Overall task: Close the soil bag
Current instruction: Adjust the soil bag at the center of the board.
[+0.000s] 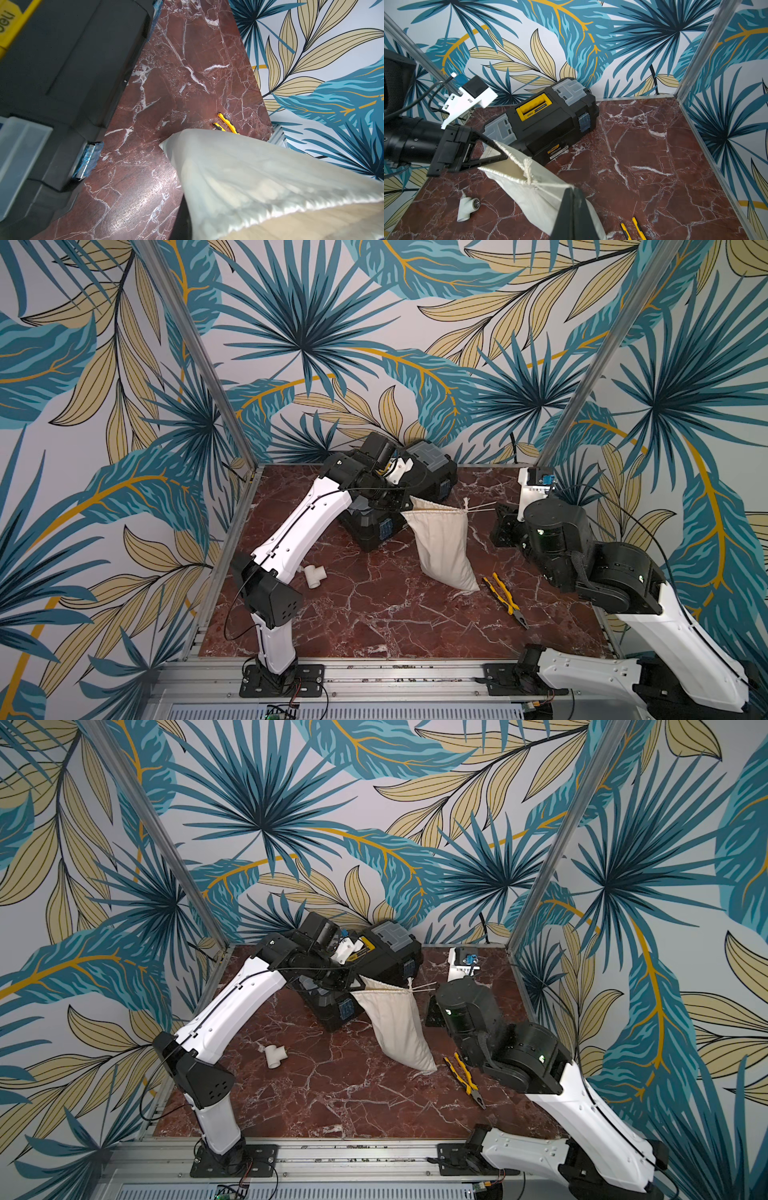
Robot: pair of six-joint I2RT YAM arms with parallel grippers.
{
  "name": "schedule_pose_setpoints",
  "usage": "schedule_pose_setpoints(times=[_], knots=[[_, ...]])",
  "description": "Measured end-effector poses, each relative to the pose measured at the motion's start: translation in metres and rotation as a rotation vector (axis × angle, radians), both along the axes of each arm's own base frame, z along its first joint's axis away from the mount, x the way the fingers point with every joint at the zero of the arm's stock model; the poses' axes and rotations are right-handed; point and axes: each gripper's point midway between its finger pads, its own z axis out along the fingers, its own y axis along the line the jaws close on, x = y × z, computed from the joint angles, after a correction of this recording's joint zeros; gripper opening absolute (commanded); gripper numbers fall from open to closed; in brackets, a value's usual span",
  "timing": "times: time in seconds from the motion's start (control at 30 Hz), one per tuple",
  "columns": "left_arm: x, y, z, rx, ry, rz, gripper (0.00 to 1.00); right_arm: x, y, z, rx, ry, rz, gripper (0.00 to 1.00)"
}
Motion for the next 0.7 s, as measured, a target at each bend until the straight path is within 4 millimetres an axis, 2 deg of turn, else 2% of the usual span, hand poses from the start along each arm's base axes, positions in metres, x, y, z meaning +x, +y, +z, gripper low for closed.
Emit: schedule_pose_setpoints(times=[0.13, 0.2, 0.33, 0.53, 0.7], knots=[[0.000, 0.002, -0.009, 0.007, 0.027, 0.007, 0.14, 0.011, 0.000, -0.013, -0.023, 0.001, -0.031, 0.00], [-0.001, 0.002, -0.013, 0.003, 0.044, 0.003, 0.15, 0.018, -0.002, -0.014, -0.029, -0.007, -0.047, 0.00], [-0.002, 0.000, -0.019, -0.011, 0.065, -0.009, 0.16, 0.030, -0.001, -0.006, -0.019, -0.041, -0.035, 0.00], [-0.001, 0.001, -0.018, -0.020, 0.066, -0.009, 0.16, 0.051, 0.015, 0.009, -0.003, -0.105, 0.028, 0.00], [0.001, -0.001, -0.019, -0.045, 0.079, -0.007, 0.16, 0.066, 0.017, 0.003, -0.012, -0.134, 0.066, 0.00]])
